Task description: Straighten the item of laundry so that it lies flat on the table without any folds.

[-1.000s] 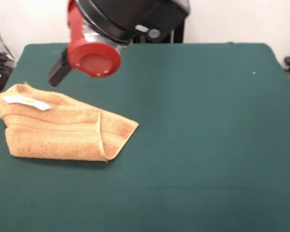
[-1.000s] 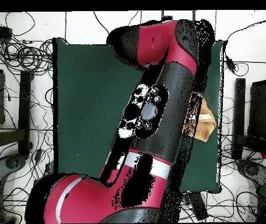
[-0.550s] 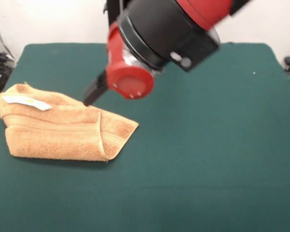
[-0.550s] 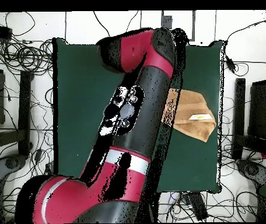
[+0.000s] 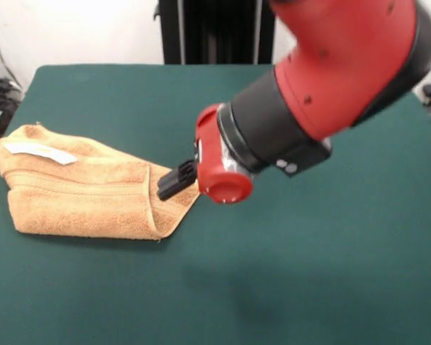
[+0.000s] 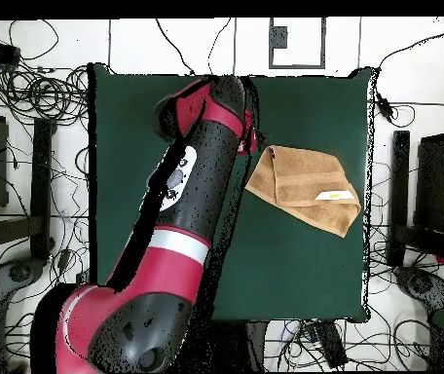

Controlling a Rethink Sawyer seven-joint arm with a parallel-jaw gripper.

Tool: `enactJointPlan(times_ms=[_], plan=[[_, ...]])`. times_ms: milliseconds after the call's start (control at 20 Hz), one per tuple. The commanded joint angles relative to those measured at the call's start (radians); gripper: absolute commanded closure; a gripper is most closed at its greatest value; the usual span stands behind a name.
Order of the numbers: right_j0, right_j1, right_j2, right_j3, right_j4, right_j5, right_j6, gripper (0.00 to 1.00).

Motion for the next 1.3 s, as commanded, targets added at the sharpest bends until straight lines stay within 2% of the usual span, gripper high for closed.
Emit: enactJointPlan(times_ms=[50, 350, 650, 1050, 1300], plan=[[0.005, 0.116, 0.004, -0.005, 0.022, 0.057, 0.272, 1.00], [0.010, 0.143, -0.021, -0.029, 0.051, 0.117, 0.267, 1.00], [0.003, 0.152, -0.005, -0.047, 0.085, 0.161, 0.226, 1.00], [0.003, 0.166, 0.051, -0.055, 0.127, 0.142, 0.224, 1.00], [0.003, 0.211, -0.002, -0.101, 0.131, 0.179, 0.283, 1.00]])
